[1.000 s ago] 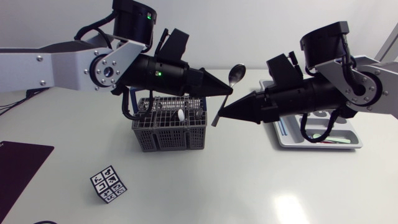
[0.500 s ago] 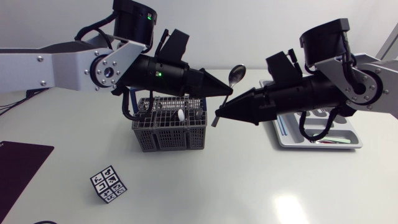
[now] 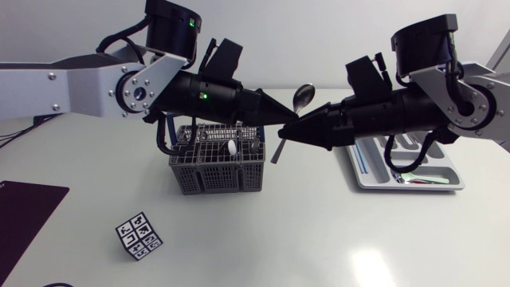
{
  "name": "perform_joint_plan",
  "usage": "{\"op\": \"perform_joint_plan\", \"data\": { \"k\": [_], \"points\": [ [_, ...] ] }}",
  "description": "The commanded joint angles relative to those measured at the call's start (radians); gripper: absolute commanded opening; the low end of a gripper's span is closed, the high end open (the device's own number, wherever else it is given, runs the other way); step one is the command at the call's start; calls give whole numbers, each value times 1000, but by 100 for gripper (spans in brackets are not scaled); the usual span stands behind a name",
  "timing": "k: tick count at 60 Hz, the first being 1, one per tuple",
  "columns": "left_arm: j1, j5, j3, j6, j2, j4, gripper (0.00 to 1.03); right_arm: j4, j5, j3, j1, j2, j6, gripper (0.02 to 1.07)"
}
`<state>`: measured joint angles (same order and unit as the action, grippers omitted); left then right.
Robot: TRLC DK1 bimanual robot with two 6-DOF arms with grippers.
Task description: Transfer all utensils from the basket to the drawer tray.
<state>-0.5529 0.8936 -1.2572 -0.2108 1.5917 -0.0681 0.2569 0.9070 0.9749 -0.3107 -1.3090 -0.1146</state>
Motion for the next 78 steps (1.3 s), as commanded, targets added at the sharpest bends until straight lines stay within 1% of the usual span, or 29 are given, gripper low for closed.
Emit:
{"op": "perform_joint_plan", "data": {
  "k": [1, 10, 32, 39, 42, 44, 45, 46, 48, 55, 57, 58, 60, 64, 67, 69, 70, 71, 72, 74, 77, 78],
  "points": [
    [-8, 19, 21, -25, -22, 17, 3, -15, -5, 7, 5, 16, 18, 37],
    [-8, 19, 21, -25, -22, 19, 3, -21, -5, 4, 5, 16, 16, 14],
    [-8, 19, 22, -25, -29, 24, 4, -15, 10, 2, 4, 11, 10, 8],
    [-5, 25, 22, -22, -39, 21, 22, -8, 23, -1, 7, 13, 4, 8],
    [-1, 33, 22, -19, -50, 14, 34, -5, 23, -4, 10, 13, 1, 8],
    [5, 41, 22, -18, -58, 7, 44, -2, 23, -5, 12, 14, -3, 8],
    [7, 41, 21, -18, -58, 4, 46, -1, 24, -7, 13, 14, -5, 8],
    [11, 41, 22, -16, -64, -2, 53, 4, 26, -7, 13, 14, -13, 8],
    [16, 41, 22, -12, -67, -15, 59, 15, 26, -8, 18, 14, -22, 8],
    [34, 41, 27, 4, -68, -52, 60, 24, 24, -16, 18, 17, -33, 8],
    [38, 41, 28, 8, -72, -58, 65, 35, 24, -16, 21, 19, -43, 8],
    [39, 41, 30, 21, -79, -68, 68, 42, 24, -15, 25, 19, -50, 8],
    [41, 39, 28, 50, -88, -98, 71, 48, 21, -13, 33, 17, -56, 8],
    [45, 36, 18, 116, -101, -171, 71, 79, 20, -7, 65, 17, -85, 8],
    [51, 19, 7, 188, -113, -248, 71, 130, 18, 7, 94, 14, -132, 8],
    [53, -8, 1, 222, -116, -285, 72, 177, 16, 21, 119, 8, -181, 8],
    [54, -42, -5, 261, -121, -328, 72, 209, 16, 31, 133, 2, -214, 8],
    [56, -45, -7, 269, -121, -334, 72, 240, 16, 41, 147, -3, -243, 8],
    [65, -55, -8, 310, -128, -372, 72, 269, 15, 51, 162, -9, -273, 8],
    [73, -65, -5, 343, -137, -394, 72, 323, 15, 71, 196, -22, -327, 8],
    [91, -128, 2, 366, -150, -409, 72, 403, -8, 102, 242, -45, -424, 8],
    [107, -137, 5, 389, -157, -426, 74, 449, -20, 122, 282, -64, -490, 8]
  ]
}}
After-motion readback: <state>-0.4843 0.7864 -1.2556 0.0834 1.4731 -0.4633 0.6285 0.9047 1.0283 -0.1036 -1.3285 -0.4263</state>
